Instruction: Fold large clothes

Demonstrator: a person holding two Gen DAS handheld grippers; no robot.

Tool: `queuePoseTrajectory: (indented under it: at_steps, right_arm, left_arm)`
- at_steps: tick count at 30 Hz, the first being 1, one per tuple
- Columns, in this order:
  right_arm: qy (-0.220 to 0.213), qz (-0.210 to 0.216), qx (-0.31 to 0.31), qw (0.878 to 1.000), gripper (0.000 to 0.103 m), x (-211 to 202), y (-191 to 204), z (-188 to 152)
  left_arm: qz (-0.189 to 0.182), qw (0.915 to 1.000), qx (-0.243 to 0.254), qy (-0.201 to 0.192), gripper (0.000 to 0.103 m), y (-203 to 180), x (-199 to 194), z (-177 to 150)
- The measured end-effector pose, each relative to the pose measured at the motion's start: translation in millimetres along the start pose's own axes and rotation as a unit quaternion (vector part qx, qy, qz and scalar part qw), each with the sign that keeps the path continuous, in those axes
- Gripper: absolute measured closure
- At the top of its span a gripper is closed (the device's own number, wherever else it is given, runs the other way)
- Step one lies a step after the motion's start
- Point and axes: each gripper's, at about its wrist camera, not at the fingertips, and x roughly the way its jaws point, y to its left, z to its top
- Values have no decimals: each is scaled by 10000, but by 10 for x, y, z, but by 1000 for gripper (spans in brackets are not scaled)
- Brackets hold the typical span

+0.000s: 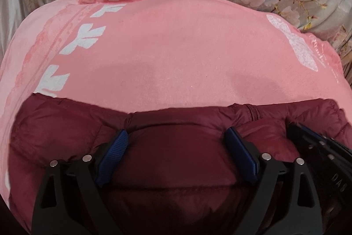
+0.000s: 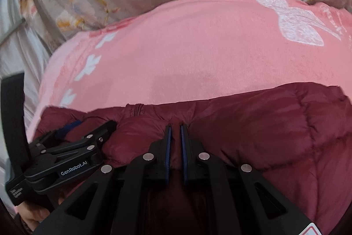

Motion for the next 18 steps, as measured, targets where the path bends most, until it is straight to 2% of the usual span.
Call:
queuePoseTrajectory:
  at_steps: [3, 5, 9, 18]
  right_arm:
    - [-274, 173, 57, 9995, 86, -476, 91, -139]
    - [-223, 134, -179, 9995, 86, -667, 194, -318]
    - [160, 187, -265, 9993, 87, -646, 337, -652]
    - [-17, -323, -538, 9980, 89, -565, 428, -952]
  left_arm:
    - [-317, 9992, -217, -102, 15, 101, -464, -158]
    - [-446, 9987, -207, -132, 15, 101, -738, -322]
    - [-209, 9996, -136, 115, 15, 26, -773, -614]
    - [252, 9996, 41, -115, 14, -50, -722, -877]
